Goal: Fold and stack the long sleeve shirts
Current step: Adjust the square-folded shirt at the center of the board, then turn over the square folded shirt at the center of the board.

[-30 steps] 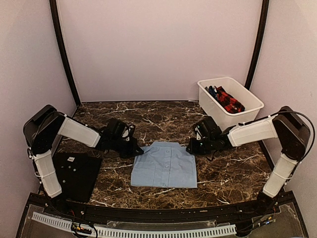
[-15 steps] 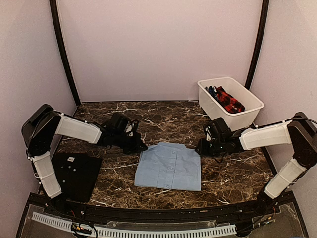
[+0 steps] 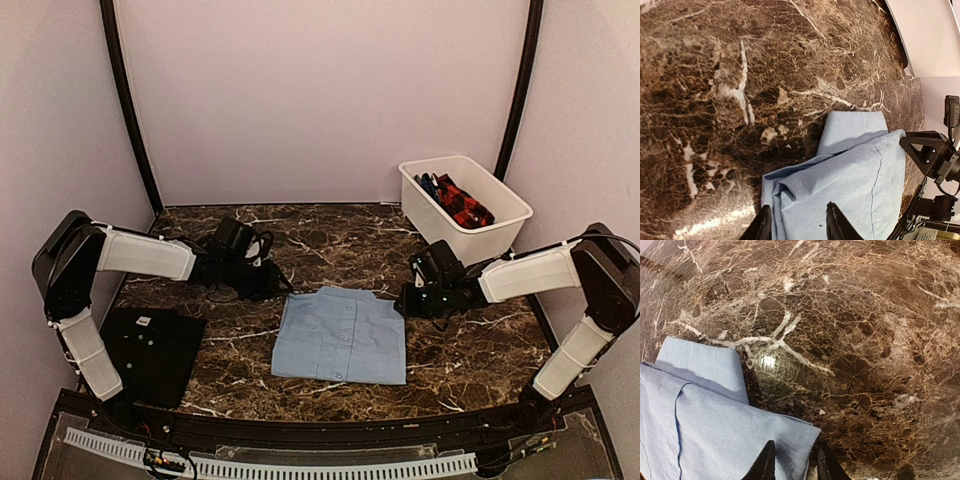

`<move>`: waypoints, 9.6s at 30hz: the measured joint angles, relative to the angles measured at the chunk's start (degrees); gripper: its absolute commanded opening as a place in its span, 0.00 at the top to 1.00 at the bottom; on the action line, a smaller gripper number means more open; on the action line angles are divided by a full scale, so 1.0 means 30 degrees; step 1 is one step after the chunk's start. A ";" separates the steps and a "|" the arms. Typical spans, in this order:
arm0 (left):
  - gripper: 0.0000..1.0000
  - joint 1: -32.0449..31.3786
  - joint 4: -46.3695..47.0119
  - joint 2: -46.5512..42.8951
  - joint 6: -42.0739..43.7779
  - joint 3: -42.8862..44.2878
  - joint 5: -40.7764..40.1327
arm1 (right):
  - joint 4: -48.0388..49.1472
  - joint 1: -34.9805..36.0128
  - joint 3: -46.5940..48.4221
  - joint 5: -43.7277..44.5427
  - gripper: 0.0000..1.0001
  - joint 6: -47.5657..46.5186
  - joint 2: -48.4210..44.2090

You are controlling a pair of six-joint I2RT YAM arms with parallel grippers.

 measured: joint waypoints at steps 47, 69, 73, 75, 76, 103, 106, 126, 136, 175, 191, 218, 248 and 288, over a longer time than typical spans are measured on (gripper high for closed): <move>1.00 0.0262 -0.0678 -0.1974 0.2412 0.1020 0.2448 | -0.0831 0.0517 0.0991 0.0350 1.00 0.0138 -0.2637; 1.00 0.2747 0.0714 0.3432 0.1865 0.1137 0.1727 | -0.1778 0.1989 0.5799 0.1807 1.00 0.0270 0.0670; 1.00 0.2761 0.0845 0.3432 0.1880 0.1137 0.1807 | -0.1690 0.0729 0.6149 0.1625 1.00 -0.0007 0.2317; 1.00 0.2725 0.0896 0.3432 0.1923 0.1144 0.1872 | -0.1537 0.0211 0.6317 0.1428 1.00 -0.0080 0.3351; 1.00 0.2703 0.0903 0.3432 0.1938 0.1151 0.1938 | -0.1428 -0.0015 0.6346 0.1297 1.00 -0.0131 0.3876; 0.82 -0.1129 -0.1035 -0.2783 0.1566 0.0189 -0.1683 | -0.1596 -0.0787 0.7293 0.0670 1.00 -0.0503 0.6171; 0.85 -0.1858 -0.0401 -0.2106 0.1078 -0.0721 -0.1042 | -0.1596 -0.0794 0.7293 0.0656 1.00 -0.0503 0.6171; 0.89 -0.2208 0.0102 -0.0590 0.0459 -0.3104 -0.0568 | -0.3971 -0.1239 0.8859 0.1319 0.47 -0.2018 0.5952; 0.89 -0.2200 -0.0262 -0.0590 0.0503 -0.2951 -0.0692 | -0.6564 0.1195 0.8473 0.3490 0.40 -0.2419 0.1552; 0.91 -0.0503 -0.1137 -0.1049 0.0765 -0.3344 -0.0488 | -0.6207 0.8065 0.2528 0.4080 0.69 0.3279 -0.0444; 0.62 0.0386 -0.2076 -0.2135 0.0430 -0.3220 0.0226 | -0.5217 0.8473 0.0590 0.3716 0.66 0.3920 -0.0342; 0.74 -0.0809 -0.2404 0.0255 0.0262 -0.0998 -0.1115 | -0.6972 0.8349 0.0437 0.4197 0.58 0.3854 -0.4422; 1.00 0.0816 -0.3555 -0.1953 0.0962 -0.1013 0.1989 | -0.5996 0.5595 0.1610 0.4065 0.59 0.2018 -0.2834; 1.00 0.2069 -0.5013 -0.5311 0.0597 0.2929 0.7373 | -0.0831 0.6237 1.2473 -0.0911 0.83 0.1530 1.0455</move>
